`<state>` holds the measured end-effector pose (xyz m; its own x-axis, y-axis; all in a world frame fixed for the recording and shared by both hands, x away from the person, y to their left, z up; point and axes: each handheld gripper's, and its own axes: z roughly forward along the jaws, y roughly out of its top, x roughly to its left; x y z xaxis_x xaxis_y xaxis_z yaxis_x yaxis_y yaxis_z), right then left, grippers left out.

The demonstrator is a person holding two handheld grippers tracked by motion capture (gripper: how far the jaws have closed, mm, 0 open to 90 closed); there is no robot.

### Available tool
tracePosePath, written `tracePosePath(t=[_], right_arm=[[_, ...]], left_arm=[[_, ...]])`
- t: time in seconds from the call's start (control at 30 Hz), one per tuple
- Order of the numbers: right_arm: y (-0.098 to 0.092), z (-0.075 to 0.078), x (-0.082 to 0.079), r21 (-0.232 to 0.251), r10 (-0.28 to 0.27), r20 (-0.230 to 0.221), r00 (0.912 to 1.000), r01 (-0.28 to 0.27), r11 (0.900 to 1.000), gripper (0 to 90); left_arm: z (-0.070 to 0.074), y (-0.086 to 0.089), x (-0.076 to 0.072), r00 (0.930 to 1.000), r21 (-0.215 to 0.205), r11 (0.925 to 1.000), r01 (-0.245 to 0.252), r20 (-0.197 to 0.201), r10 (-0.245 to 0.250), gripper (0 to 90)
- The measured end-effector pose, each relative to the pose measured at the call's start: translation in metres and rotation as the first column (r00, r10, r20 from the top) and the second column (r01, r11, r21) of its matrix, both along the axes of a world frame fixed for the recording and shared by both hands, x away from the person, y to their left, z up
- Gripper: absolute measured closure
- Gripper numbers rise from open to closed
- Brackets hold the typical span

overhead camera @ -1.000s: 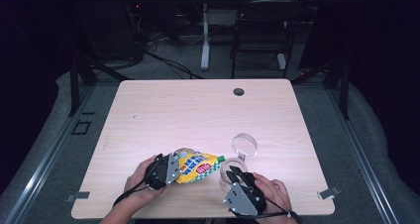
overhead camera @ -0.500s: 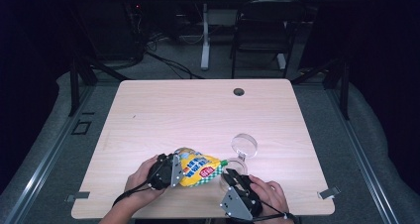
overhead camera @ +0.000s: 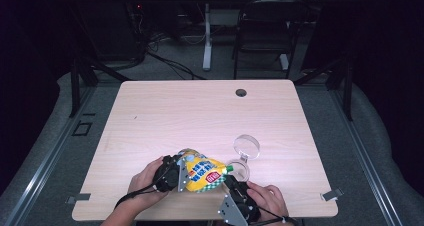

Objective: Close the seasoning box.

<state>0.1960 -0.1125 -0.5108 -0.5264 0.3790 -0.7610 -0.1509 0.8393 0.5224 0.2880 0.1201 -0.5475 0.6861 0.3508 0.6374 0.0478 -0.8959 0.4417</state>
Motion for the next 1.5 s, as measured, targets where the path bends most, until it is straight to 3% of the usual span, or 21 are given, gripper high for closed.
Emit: tracePosePath(t=[0.37, 0.4, 0.7, 0.9, 1.5], right_arm=[[0.002, -0.001, -0.003, -0.062, -0.013, 0.025, 0.9996, 0.015, 0.998, 90.0], [0.002, -0.002, -0.002, -0.038, -0.004, 0.023, 0.9997, 0.005, 0.999, 90.0], [0.002, -0.004, -0.004, -0.041, -0.012, 0.046, 0.9989, 0.014, 0.999, 90.0], [0.002, -0.006, -0.004, -0.033, -0.017, 0.039, 0.9991, 0.019, 0.999, 90.0], [0.004, -0.011, -0.002, -0.019, -0.028, 0.036, 0.9990, 0.028, 0.999, 90.0]], left_arm=[[0.003, -0.002, -0.001, 0.9993, 0.042, 0.9991, 0.003, 0.038, -0.005, 55.6], [0.004, -0.002, -0.001, 0.9991, 0.046, 0.9989, 0.005, 0.043, -0.007, 55.6], [0.011, -0.004, -0.002, 0.9937, 0.091, 0.9958, -0.002, 0.112, -0.008, 55.6], [0.016, -0.006, -0.003, 0.9868, 0.146, 0.9893, -0.004, 0.161, -0.020, 55.6], [0.020, -0.007, -0.003, 0.9741, 0.215, 0.9765, -0.015, 0.223, -0.034, 55.6]])
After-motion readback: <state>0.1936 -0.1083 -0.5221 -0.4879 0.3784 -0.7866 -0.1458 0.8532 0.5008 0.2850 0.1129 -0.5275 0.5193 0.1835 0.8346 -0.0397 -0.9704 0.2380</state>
